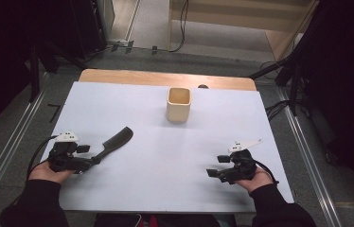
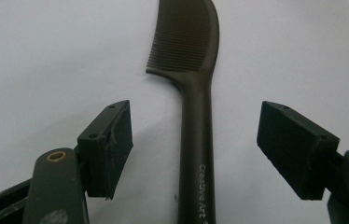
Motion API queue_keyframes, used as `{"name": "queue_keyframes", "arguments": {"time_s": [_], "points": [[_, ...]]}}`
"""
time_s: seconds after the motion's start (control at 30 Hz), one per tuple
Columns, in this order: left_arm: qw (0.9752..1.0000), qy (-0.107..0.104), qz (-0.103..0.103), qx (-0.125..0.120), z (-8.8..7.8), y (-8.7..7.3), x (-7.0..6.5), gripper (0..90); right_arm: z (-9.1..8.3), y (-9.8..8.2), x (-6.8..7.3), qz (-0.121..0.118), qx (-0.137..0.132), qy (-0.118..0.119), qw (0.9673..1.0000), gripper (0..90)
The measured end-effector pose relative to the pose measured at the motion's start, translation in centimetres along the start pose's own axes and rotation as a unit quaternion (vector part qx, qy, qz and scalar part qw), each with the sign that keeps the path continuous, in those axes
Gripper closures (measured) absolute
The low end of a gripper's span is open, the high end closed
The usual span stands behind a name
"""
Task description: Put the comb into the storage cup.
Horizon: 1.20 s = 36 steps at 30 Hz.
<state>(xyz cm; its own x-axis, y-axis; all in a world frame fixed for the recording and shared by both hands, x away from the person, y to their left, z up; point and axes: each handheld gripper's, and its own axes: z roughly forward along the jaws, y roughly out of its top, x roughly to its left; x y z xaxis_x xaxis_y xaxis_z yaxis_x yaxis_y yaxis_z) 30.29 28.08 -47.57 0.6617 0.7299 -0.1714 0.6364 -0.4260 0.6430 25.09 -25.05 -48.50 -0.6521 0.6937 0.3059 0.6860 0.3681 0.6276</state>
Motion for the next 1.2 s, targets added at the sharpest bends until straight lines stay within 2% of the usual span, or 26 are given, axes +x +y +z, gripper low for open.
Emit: {"name": "queue_keyframes", "arguments": {"time_s": [0.23, 0.33, 0.53, 0.63, 0.7, 0.9, 1.07, 1.13, 1.2], "points": [[0.9999, 0.000, -0.009, 0.013, 0.0, -0.9, 0.1, 27.2, -0.2, 0.3, -0.2, -0.003, -0.008, 0.001, 1.0000, 20.3], [0.9998, 0.000, -0.009, 0.019, 0.1, -1.3, 0.1, 27.2, 0.1, 0.6, -0.2, -0.007, -0.003, 0.005, 1.0000, 20.3], [1.0000, -0.004, -0.002, -0.004, 0.1, -2.1, 0.1, 26.4, 0.6, 1.1, -0.2, -0.014, 0.000, 0.010, 0.9999, 20.3], [0.9999, -0.006, 0.014, -0.006, 0.1, -2.4, 0.0, 23.6, 0.8, 1.3, -0.2, -0.016, 0.000, 0.013, 0.9998, 20.3], [0.9999, -0.005, 0.013, -0.008, 0.1, -2.5, -0.1, 21.0, 0.9, 1.4, -0.2, -0.020, 0.001, 0.013, 0.9997, 20.3], [0.9981, 0.035, 0.051, -0.001, 0.5, -2.7, -1.2, 21.5, 1.1, 1.5, -0.2, -0.021, 0.005, 0.015, 0.9996, 20.3], [0.9971, 0.054, 0.049, -0.020, 0.4, -3.2, -1.2, 29.7, 1.1, 1.5, -0.2, -0.021, 0.005, 0.014, 0.9997, 20.3], [0.9969, 0.056, 0.048, -0.026, 0.5, -3.4, -1.3, 30.1, 1.1, 1.5, -0.2, -0.022, 0.006, 0.013, 0.9997, 20.3], [0.9961, 0.063, 0.056, -0.026, 0.5, -3.4, -1.5, 30.1, 1.1, 1.5, -0.1, -0.022, 0.006, 0.013, 0.9997, 20.3]]}}
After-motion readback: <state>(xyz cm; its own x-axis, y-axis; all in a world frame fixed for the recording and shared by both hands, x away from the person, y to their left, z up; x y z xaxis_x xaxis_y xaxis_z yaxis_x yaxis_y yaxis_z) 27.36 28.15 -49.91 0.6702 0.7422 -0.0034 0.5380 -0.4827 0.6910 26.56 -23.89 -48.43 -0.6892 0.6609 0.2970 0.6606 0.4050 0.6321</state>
